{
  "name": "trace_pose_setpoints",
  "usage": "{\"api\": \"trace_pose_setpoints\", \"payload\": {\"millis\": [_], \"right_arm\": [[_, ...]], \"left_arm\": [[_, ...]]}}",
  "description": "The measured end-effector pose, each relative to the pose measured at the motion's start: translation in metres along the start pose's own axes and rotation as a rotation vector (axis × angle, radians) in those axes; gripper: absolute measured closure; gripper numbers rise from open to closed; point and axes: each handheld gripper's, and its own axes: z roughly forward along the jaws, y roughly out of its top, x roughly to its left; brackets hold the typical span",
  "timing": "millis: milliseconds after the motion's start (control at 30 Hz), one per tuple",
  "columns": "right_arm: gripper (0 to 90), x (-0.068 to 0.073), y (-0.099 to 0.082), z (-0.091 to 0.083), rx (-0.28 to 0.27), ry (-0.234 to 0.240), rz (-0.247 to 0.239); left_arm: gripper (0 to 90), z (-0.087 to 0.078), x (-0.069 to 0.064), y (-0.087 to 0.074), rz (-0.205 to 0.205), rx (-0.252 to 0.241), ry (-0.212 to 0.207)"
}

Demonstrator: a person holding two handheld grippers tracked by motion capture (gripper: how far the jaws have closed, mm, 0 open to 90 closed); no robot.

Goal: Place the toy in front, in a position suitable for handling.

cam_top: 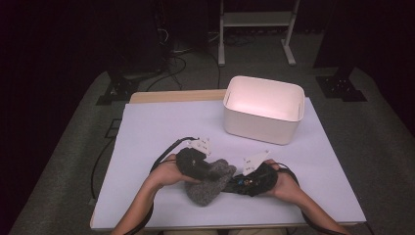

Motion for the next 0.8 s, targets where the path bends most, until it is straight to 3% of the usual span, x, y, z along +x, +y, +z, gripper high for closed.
{"api": "trace_pose_setpoints", "payload": {"millis": [167, 267, 467, 600, 667, 733, 800], "right_arm": [[56.0, -0.001, 0.011, 0.011, -0.010, 0.018, -0.008], [51.1, -0.001, 0.004, 0.006, -0.033, 0.024, 0.024], [49.3, 0.001, -0.016, -0.013, -0.046, -0.018, 0.064], [54.1, 0.002, -0.022, -0.019, -0.059, -0.020, 0.083], [61.0, 0.005, -0.022, -0.019, -0.058, -0.025, 0.073], [67.8, 0.007, -0.022, -0.019, -0.062, -0.025, 0.061], [68.1, 0.008, -0.021, -0.019, -0.056, -0.036, 0.046]], "left_arm": [[75.4, 0.003, -0.002, 0.000, 0.014, 0.040, 0.024], [72.5, 0.004, -0.003, 0.000, 0.020, 0.049, 0.032], [62.7, 0.003, -0.006, 0.009, 0.023, 0.062, 0.049], [57.5, 0.006, -0.008, 0.018, 0.024, 0.094, 0.083], [56.3, 0.009, -0.009, 0.020, 0.031, 0.122, 0.098], [61.5, 0.012, -0.010, 0.020, 0.042, 0.126, 0.098], [69.9, 0.014, -0.011, 0.019, 0.068, 0.125, 0.093]]}}
